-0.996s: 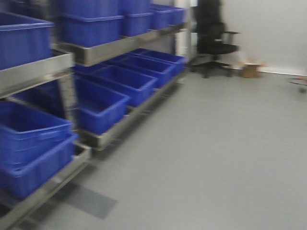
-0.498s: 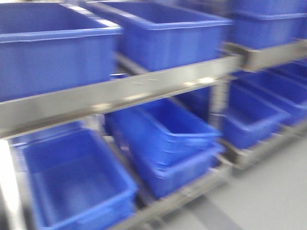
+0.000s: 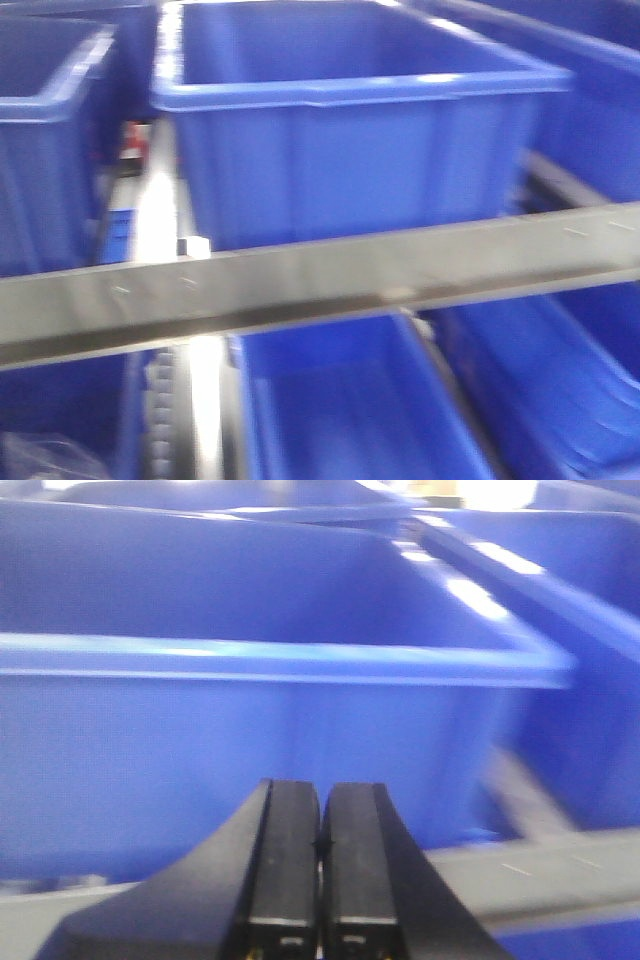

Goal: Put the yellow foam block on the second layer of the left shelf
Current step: 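Turn the base to face the shelf of blue bins, then extend the right gripper with the block over a blue bin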

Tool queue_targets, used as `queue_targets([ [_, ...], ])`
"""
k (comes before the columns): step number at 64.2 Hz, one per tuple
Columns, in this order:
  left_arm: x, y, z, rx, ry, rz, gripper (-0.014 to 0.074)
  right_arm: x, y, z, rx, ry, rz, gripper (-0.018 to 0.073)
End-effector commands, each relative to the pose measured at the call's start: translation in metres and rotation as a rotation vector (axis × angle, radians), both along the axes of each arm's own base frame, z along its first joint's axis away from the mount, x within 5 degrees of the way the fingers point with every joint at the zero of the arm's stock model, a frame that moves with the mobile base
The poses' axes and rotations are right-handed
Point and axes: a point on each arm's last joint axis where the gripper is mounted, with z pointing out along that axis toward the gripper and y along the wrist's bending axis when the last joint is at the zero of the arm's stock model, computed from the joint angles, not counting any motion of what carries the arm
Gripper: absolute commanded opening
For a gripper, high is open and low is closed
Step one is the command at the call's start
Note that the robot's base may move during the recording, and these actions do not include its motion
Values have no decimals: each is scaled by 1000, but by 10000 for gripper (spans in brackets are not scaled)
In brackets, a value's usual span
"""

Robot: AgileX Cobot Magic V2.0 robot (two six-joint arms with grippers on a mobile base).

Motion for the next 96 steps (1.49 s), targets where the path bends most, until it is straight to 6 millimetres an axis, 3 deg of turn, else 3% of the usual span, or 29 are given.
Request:
queue_targets([
  [1, 2, -1, -1, -4, -53, -11, 136, 2, 1, 16, -10, -97, 12, 277],
  [87, 2, -1, -1, -4, -53, -11, 136, 2, 1, 16, -10, -97, 12, 277],
  [96, 2, -1, -1, -4, -53, -11, 136, 3, 1, 22, -15, -162, 20, 277],
])
